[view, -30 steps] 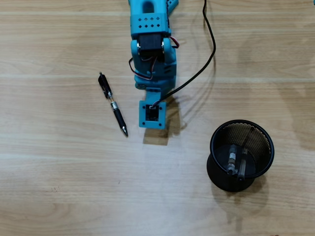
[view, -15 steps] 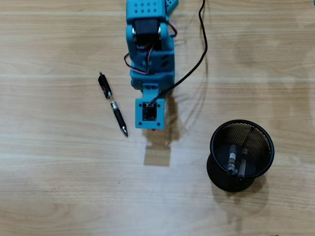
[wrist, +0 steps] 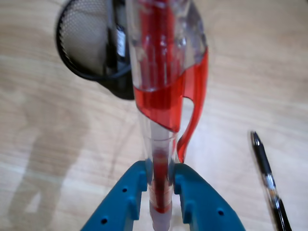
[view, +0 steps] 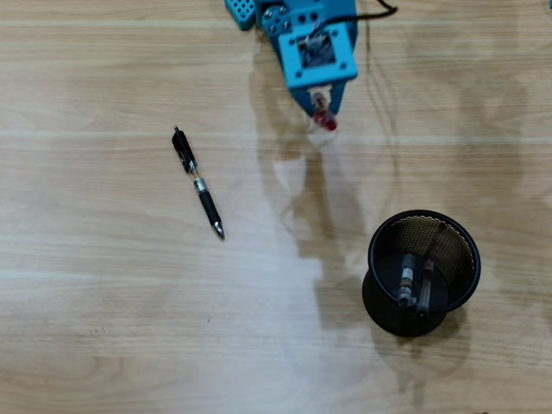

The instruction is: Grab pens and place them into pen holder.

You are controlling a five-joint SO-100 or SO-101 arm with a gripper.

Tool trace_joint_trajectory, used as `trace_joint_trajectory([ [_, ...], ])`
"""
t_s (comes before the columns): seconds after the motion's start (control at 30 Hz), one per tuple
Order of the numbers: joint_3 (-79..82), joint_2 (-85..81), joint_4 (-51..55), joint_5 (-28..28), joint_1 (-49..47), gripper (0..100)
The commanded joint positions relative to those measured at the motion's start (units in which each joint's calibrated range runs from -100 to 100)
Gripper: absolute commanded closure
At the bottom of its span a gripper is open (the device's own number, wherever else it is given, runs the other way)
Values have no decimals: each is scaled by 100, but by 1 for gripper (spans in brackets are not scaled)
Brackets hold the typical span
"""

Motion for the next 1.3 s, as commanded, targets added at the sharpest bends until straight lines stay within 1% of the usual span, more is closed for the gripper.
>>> trace_joint_trajectory([
  [0.0, -313, -386, -875, 23, -294, 98],
  [0.17, -241, -259, -2314, 28, -732, 98],
  [0.4, -322, 803, -4410, 28, -989, 98],
  [0.6, -313, 1711, -5677, 28, -934, 98],
  [0.87, -259, 2425, -6378, 23, -815, 98],
  [1.07, -250, 2645, -6515, 23, -796, 98],
  [1.27, -241, 2645, -6506, 23, -796, 86],
])
